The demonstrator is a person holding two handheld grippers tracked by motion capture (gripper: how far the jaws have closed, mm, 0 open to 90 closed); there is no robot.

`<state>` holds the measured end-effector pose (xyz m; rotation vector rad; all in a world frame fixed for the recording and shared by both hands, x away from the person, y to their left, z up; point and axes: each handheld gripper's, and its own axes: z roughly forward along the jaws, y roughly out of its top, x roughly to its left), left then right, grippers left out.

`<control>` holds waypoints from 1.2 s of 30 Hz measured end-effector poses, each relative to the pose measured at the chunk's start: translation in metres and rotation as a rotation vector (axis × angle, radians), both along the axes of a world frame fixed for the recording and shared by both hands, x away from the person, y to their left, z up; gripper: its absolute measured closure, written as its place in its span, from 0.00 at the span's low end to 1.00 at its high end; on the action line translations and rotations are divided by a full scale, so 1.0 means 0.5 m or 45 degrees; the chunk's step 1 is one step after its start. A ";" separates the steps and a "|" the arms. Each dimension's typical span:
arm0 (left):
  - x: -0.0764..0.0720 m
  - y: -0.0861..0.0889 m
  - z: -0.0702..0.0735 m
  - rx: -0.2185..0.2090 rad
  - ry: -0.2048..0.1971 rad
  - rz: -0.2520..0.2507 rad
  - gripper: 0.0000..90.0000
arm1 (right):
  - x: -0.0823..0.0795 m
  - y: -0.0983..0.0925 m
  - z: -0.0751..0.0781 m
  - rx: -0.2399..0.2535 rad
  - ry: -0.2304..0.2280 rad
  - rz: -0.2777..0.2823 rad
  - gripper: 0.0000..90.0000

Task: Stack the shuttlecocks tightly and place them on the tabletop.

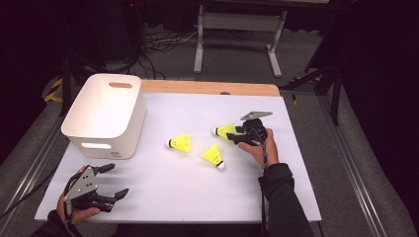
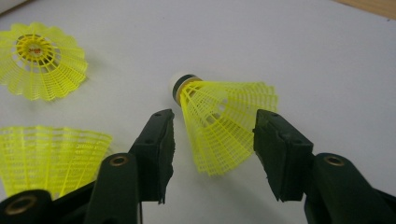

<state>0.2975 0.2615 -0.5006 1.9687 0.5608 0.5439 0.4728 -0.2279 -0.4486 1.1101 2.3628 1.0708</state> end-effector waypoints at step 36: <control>-0.003 0.000 0.004 0.003 -0.012 -0.004 0.10 | -0.053 0.154 0.058 -0.044 0.013 0.355 1.00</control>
